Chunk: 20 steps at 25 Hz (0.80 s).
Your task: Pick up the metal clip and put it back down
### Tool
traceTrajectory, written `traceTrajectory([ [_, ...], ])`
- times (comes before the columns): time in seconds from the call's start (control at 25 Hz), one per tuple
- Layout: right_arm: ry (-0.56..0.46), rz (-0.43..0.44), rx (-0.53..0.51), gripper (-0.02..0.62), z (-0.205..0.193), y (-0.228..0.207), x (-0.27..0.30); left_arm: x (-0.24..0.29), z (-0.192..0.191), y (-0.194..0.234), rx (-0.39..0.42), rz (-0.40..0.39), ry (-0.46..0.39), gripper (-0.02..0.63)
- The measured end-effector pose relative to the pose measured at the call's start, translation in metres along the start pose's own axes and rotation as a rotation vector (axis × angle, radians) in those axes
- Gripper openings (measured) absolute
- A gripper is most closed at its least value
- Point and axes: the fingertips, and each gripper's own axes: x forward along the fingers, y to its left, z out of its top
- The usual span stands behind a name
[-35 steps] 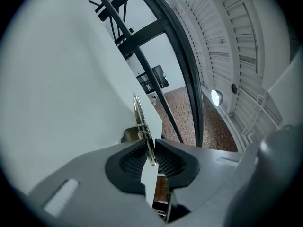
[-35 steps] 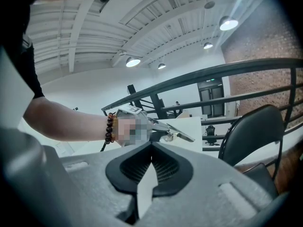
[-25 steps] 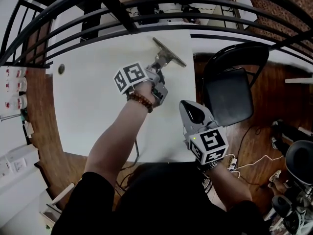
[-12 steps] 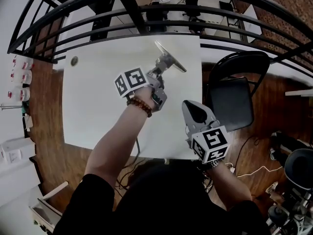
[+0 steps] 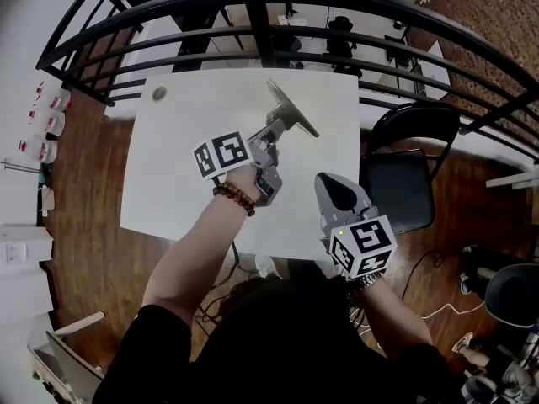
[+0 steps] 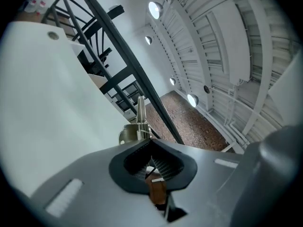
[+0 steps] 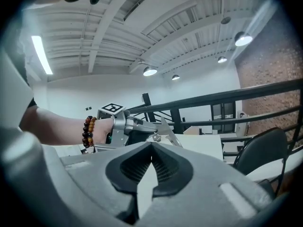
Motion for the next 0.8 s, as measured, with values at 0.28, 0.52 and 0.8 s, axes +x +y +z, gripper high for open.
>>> traceTrajectory([
  [0.28,-0.047,0.036,-0.046,-0.008,0.009,0.052,-0.014,-0.079,-0.005,-0.028,0.083,-0.04,-0.05,0.023],
  [0.52,-0.074,0.066,-0.091,-0.009,0.019,0.097,-0.022,-0.146,-0.011,-0.045,0.157,-0.055,-0.079,0.023],
  [0.8,-0.084,0.092,-0.133,-0.009,0.018,0.137,-0.035,-0.209,-0.015,-0.059,0.275,-0.053,-0.133,0.023],
])
